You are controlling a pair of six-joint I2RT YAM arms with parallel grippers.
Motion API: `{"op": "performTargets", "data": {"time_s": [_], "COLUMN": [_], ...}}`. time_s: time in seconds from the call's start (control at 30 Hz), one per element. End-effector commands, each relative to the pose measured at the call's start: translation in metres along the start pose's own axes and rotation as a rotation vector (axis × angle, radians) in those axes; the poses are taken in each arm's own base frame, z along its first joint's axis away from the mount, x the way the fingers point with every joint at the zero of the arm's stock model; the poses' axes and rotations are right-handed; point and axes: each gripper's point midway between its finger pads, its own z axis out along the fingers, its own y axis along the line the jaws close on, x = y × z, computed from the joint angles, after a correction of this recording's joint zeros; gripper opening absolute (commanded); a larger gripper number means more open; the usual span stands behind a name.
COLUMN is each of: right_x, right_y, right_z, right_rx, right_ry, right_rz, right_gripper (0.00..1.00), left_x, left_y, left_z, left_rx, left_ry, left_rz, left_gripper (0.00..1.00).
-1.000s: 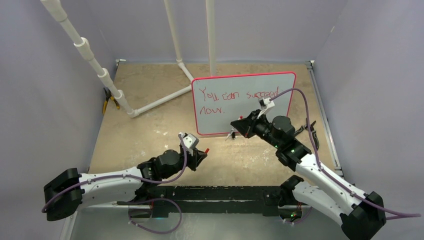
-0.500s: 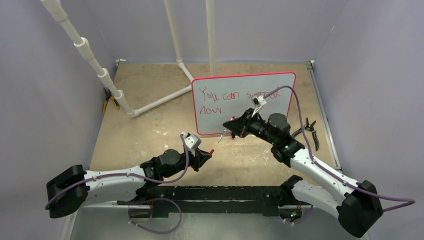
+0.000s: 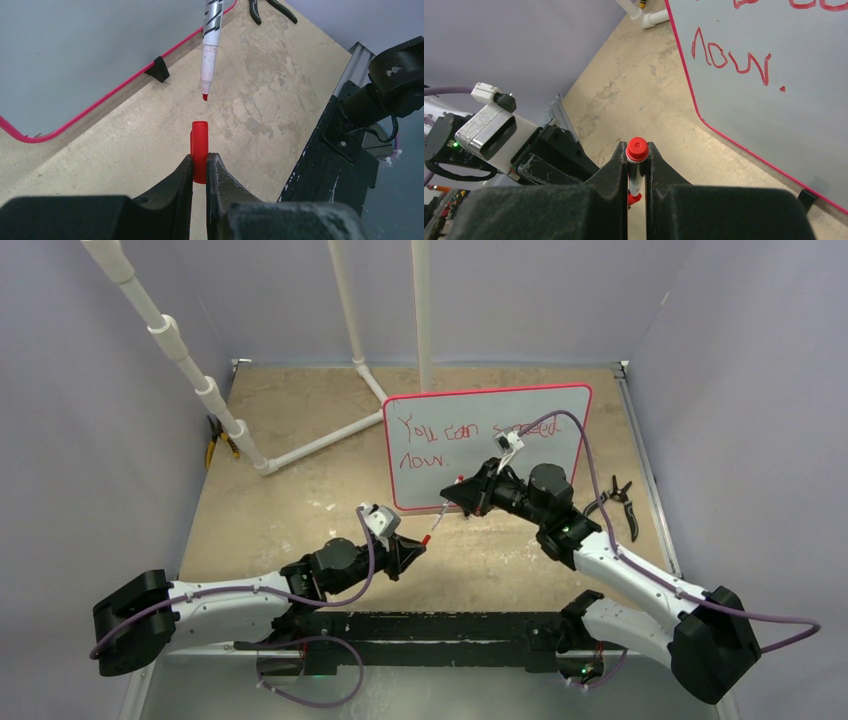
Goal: Write a sentence on the whiteboard
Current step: Close the whiteboard marker.
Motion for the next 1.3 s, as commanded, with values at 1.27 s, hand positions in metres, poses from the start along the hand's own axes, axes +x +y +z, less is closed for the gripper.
{"op": "performTargets", "data": {"time_s": [1.27], "right_x": [0.034], "right_y": [0.006], "right_z": [0.006], "right_rx": [-0.120], "right_ry": [0.112], "right_rz": [0.054], "right_gripper": [0.00], "left_x": [-0.072], "left_y": [-0.006], "left_z": [0.015], "left_rx": [-0.024], "left_ry": [-0.281], "left_rz": [-0.054], "left_gripper": [0.00]}}
